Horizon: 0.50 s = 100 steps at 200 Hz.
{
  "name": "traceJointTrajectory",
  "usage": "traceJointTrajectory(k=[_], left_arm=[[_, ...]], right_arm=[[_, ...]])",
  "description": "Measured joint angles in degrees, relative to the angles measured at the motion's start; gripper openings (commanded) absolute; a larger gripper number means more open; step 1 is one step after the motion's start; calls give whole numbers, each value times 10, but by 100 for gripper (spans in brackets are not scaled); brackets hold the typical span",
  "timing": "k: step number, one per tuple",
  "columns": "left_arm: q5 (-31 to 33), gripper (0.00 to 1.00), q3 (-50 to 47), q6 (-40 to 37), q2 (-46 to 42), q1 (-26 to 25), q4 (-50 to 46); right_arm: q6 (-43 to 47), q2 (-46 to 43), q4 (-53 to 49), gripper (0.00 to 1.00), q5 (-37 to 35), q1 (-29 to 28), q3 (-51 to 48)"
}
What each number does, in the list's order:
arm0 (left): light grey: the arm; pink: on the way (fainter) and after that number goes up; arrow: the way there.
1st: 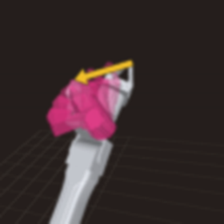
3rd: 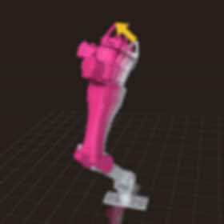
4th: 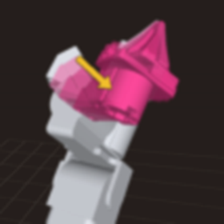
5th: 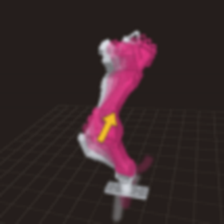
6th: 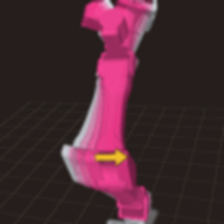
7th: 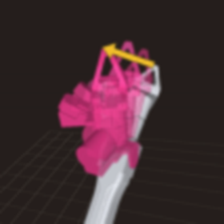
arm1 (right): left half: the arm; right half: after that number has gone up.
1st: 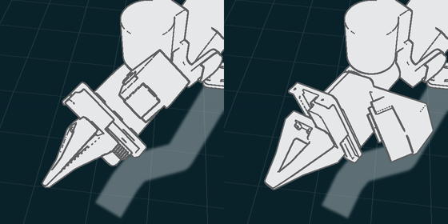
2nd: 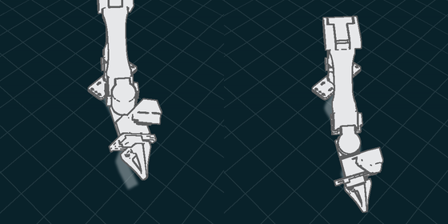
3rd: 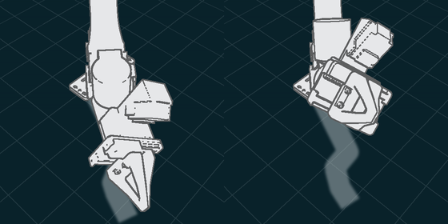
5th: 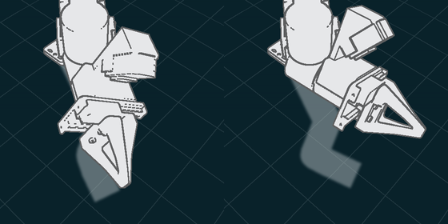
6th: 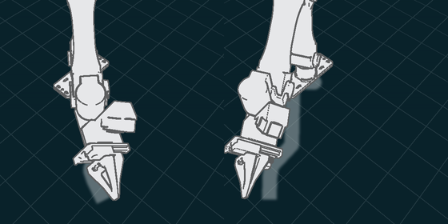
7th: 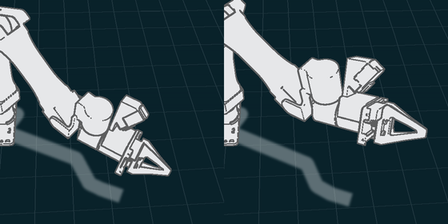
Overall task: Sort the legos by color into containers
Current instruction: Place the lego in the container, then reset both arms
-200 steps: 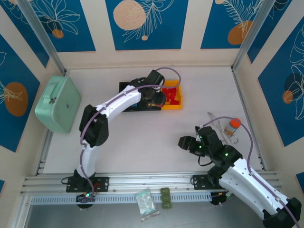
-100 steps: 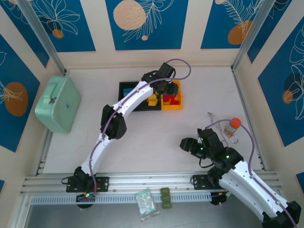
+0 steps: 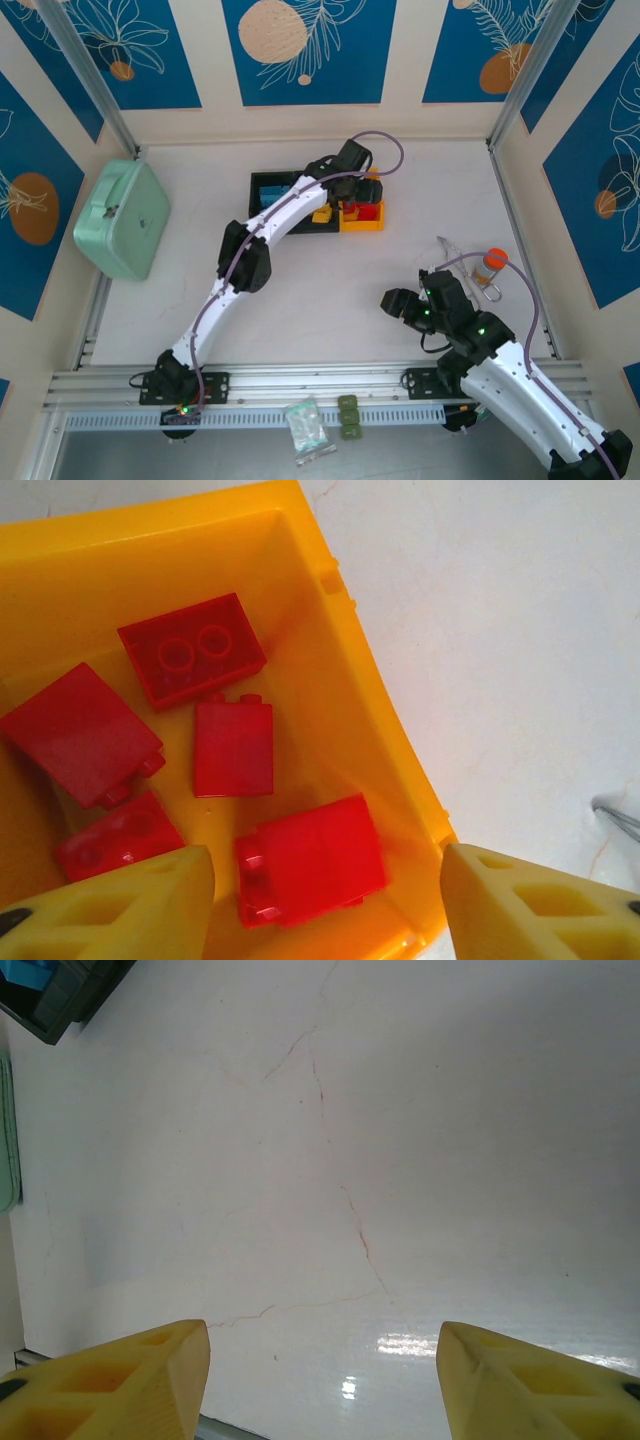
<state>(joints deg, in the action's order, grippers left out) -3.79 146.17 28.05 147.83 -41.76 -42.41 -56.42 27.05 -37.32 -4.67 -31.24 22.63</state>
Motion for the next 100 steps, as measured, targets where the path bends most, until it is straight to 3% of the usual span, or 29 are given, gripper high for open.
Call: traceJointTrajectory(k=[45,100], left_arm=[[16,68,-24,-18,-32,-1,-5],[23,73,-306,-38,-298,-5,65]], right_arm=[[6,6,8,64,6,0,0],[41,79,22,73,-1,-26,32]])
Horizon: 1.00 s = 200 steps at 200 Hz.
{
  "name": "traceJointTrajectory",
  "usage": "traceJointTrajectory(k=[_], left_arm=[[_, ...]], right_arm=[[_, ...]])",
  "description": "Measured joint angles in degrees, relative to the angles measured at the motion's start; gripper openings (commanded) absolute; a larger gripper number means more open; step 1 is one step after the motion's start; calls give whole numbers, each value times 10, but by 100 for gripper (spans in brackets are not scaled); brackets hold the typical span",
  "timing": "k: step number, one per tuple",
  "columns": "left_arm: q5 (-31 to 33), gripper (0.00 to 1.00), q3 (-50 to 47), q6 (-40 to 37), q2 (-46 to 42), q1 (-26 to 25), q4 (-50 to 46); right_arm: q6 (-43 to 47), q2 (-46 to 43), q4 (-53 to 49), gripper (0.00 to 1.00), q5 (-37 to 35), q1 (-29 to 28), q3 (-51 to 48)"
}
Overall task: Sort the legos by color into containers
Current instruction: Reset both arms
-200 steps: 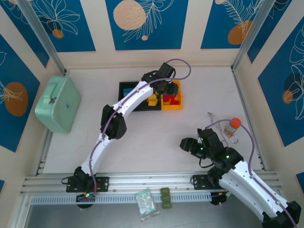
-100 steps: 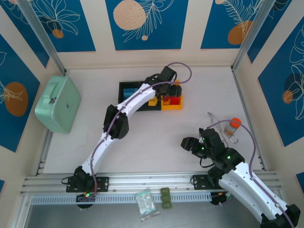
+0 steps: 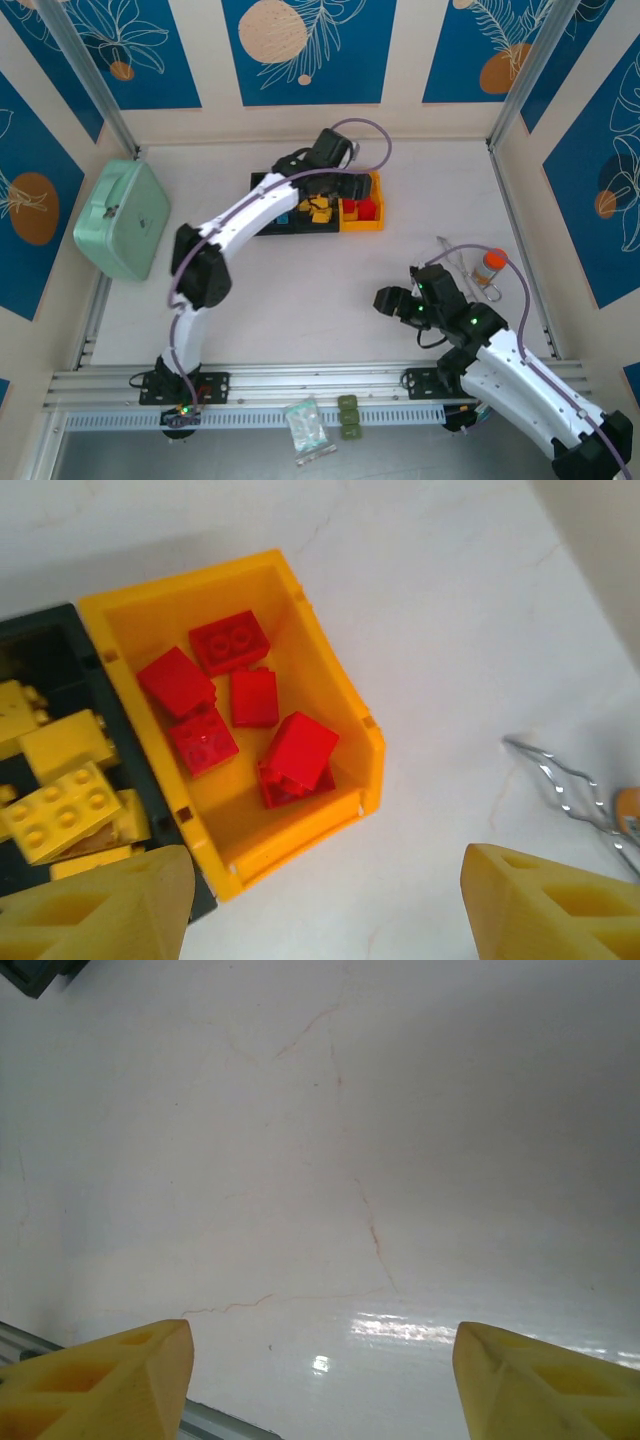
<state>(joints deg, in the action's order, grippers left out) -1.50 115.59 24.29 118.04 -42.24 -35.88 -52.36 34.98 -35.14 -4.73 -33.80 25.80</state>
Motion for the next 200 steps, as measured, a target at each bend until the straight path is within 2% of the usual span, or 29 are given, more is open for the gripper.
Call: traceJointTrajectory(k=[26,39,41,44,46,53,56,58,98,123,163,182,200], left_arm=[[8,80,-157,-11,-137,0,49],[16,85,-233,-15,-196,2,67],[17,87,-246,-16,-205,2,71],[19,98,-262,-16,-216,3,75],[19,100,-275,-20,-226,4,78],[23,99,-315,-23,-255,8,86],[24,99,-330,-17,-265,9,90],[25,99,-341,-19,-274,10,92],[51,99,-492,-22,-396,56,103],[94,99,-562,-36,-463,100,124],[183,99,-716,-99,-550,178,235],[221,99,-780,-139,-567,212,294],[249,99,-797,-162,-555,258,318]], right_arm=[[24,63,28,74,-7,-16,39],[35,101,47,78,-11,-24,61],[39,109,49,79,-11,-26,64],[42,117,52,80,-13,-28,70],[42,125,56,80,-13,-30,74],[49,148,65,81,-16,-36,87],[54,156,68,96,-17,-38,93],[54,163,72,100,-18,-40,97],[102,277,114,99,-30,-50,181],[136,328,134,99,-54,-38,232],[202,380,192,99,-170,26,275],[251,388,256,99,-227,64,255],[299,388,320,99,-278,92,218]])
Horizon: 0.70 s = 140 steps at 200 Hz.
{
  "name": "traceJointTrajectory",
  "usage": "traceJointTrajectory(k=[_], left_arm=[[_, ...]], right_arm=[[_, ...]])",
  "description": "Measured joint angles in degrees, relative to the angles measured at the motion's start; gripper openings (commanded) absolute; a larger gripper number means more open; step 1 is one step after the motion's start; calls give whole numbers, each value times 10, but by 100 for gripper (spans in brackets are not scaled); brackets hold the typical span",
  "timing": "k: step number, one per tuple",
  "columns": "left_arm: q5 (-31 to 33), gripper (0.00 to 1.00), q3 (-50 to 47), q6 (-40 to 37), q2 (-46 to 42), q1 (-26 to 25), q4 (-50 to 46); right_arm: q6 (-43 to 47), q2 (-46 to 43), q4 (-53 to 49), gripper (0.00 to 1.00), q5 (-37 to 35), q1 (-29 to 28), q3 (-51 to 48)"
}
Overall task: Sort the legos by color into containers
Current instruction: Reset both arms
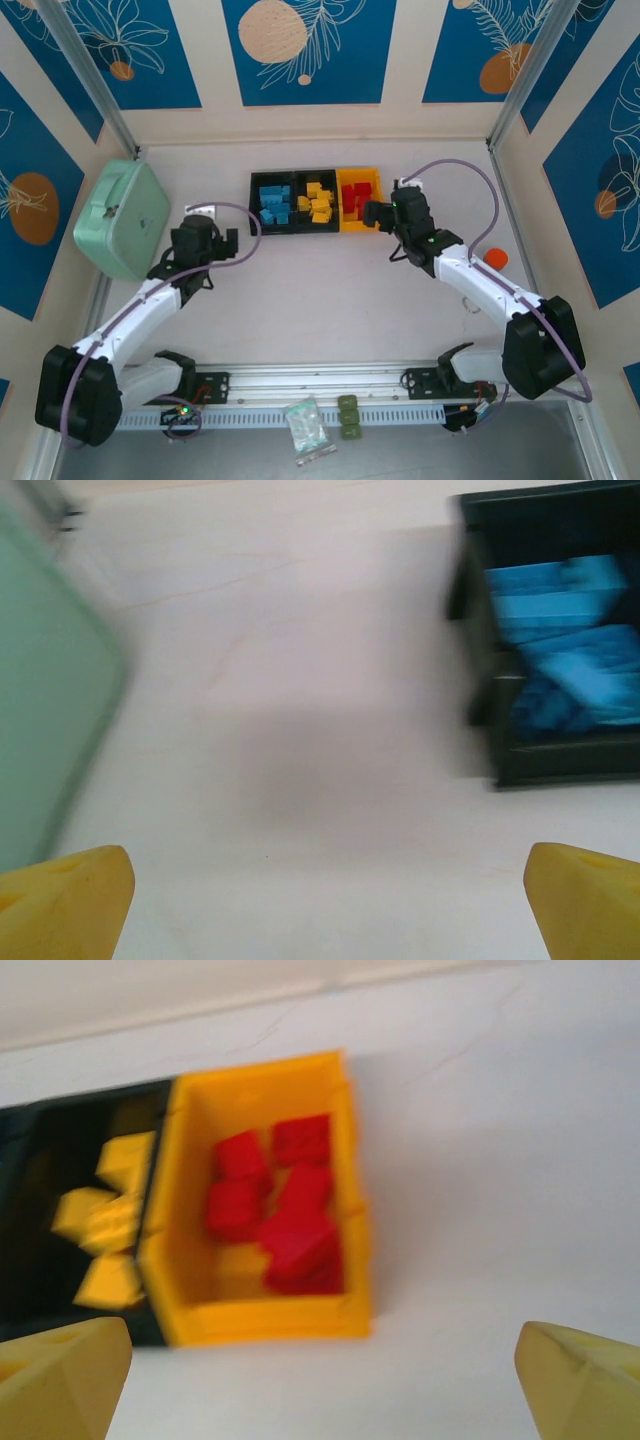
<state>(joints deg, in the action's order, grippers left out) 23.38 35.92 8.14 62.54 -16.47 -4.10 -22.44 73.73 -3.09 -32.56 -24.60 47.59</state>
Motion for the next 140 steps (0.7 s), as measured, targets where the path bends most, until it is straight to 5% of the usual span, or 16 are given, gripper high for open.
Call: traceJointTrajectory(k=[38,94,140], left_arm=[[17,99,-101,-44,36,69,202],[-6,100,-169,-83,214,78,473],[-56,99,-172,-106,270,80,582]], right_arm=[[60,0,84,99,-66,56,-75],[129,57,297,99,-83,105,-227],[180,108,478,99,77,177,-279]])
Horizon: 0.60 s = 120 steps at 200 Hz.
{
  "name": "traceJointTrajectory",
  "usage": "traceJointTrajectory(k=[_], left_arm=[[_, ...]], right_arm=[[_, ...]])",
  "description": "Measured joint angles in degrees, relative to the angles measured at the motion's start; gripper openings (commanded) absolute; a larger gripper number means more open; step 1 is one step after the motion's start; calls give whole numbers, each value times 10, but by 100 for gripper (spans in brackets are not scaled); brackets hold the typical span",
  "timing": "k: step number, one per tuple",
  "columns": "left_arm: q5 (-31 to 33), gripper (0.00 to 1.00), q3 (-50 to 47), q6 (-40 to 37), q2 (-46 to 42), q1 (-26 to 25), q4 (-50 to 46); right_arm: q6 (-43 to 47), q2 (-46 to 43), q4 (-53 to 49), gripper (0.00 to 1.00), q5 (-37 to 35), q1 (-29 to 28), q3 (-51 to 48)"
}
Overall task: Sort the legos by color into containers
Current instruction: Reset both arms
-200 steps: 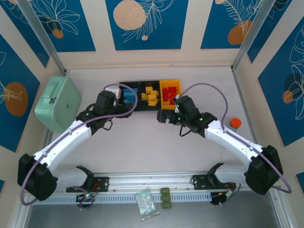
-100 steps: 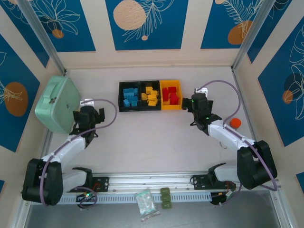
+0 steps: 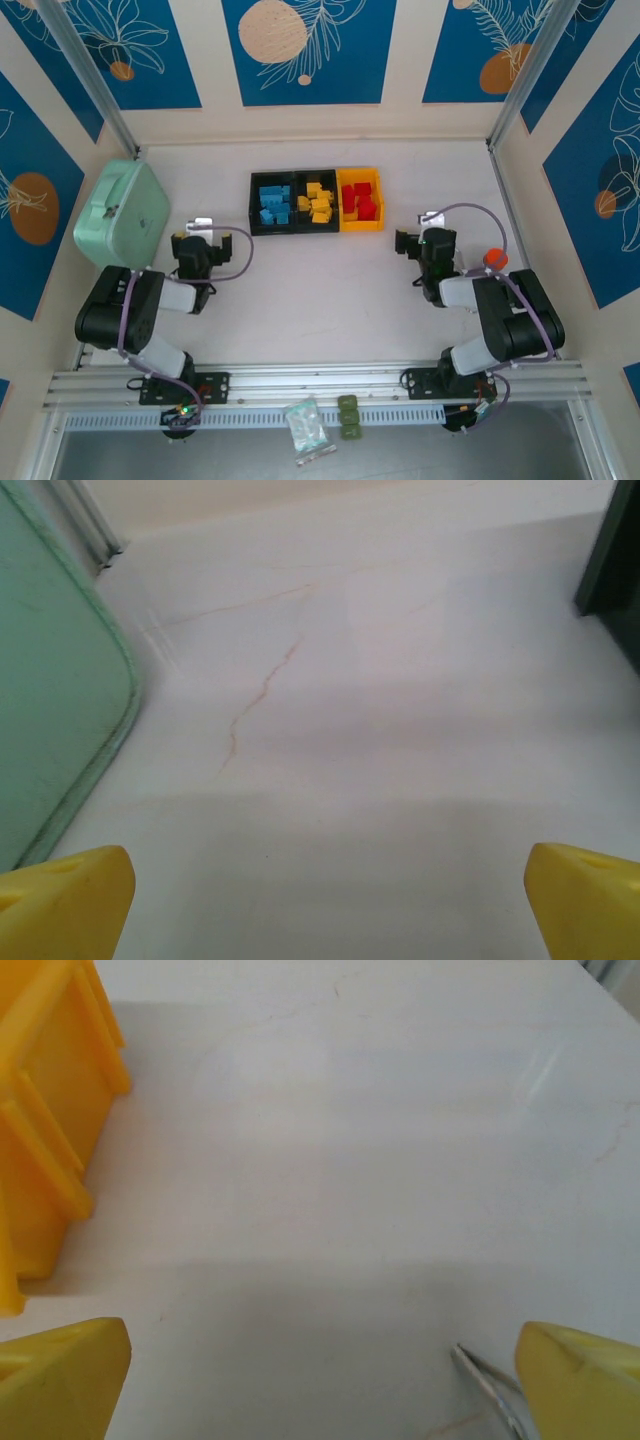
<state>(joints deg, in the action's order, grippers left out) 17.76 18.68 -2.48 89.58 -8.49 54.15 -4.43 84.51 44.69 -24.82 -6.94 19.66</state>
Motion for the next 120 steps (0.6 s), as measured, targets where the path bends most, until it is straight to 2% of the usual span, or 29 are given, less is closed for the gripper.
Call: traceJointTrajectory(k=[12,28,61,120], left_arm=[[-9,99,3,-2,2,1,7],[-11,99,9,0,2,6,8],[-12,99,12,0,2,10,7],[-13,99,12,0,2,10,7]], right_arm=[[-3,21,50,99,41,35,-7],[-6,31,33,99,73,48,7],[-16,33,45,99,56,28,15],[-27,33,31,99,71,46,20]])
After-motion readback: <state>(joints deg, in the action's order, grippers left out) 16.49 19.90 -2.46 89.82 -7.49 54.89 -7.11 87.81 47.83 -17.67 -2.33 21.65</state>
